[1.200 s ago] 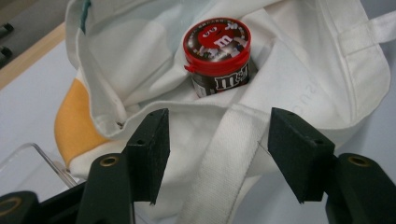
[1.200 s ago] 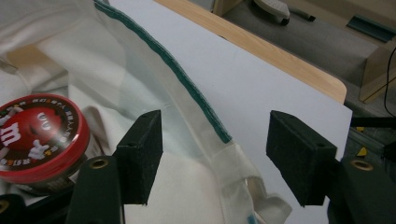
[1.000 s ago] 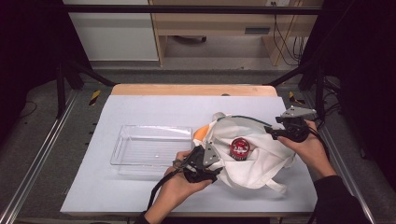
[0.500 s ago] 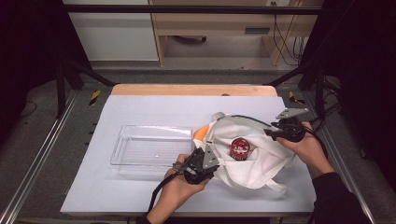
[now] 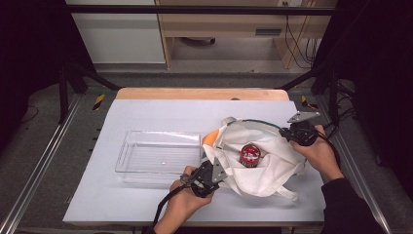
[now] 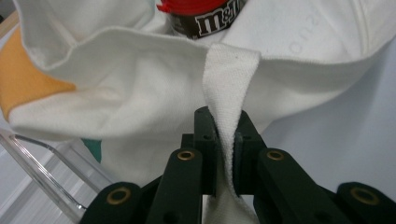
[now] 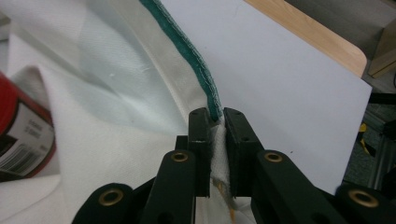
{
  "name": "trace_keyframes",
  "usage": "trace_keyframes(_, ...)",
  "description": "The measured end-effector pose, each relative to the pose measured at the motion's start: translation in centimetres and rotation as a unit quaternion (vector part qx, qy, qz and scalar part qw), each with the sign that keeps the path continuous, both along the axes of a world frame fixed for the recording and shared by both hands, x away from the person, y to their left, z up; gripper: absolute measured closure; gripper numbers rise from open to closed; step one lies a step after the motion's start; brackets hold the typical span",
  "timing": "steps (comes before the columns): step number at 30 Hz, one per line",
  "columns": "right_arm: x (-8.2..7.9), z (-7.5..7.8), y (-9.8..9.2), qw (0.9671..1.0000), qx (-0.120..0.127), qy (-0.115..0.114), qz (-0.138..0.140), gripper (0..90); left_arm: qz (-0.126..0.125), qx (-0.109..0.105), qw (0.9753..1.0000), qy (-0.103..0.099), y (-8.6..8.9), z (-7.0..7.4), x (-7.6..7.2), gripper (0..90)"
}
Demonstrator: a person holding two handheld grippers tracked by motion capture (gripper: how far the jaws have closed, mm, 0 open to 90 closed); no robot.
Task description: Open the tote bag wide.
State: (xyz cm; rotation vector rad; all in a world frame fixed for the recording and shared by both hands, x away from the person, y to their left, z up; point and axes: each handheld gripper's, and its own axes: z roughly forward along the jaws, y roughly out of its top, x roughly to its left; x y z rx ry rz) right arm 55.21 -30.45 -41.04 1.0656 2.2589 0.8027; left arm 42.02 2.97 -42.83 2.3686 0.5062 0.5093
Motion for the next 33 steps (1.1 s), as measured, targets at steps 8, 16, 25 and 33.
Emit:
trace_keyframes(8, 1.8, -1.7, 0.0, 0.9996, -0.002, 0.014, -0.024, 82.9, -0.002, 0.014, 0.9999, 0.007, 0.3, -0.8, -0.2, 83.6)
trace_keyframes(16, 2.3, -2.5, -0.2, 0.9993, -0.006, 0.025, -0.026, 82.7, -0.007, 0.027, 0.9995, 0.015, 0.2, -1.6, -0.8, 83.9)
trace_keyframes(25, 2.0, -2.4, 0.0, 0.9994, -0.011, 0.016, -0.027, 79.3, 0.000, 0.016, 0.9998, 0.015, 0.7, -1.7, -0.9, 83.7)
trace_keyframes(33, -0.8, 0.4, 0.7, 0.9991, -0.007, -0.025, -0.033, 50.6, 0.009, -0.007, 0.9998, 0.017, 1.0, -1.6, -0.7, 80.8)
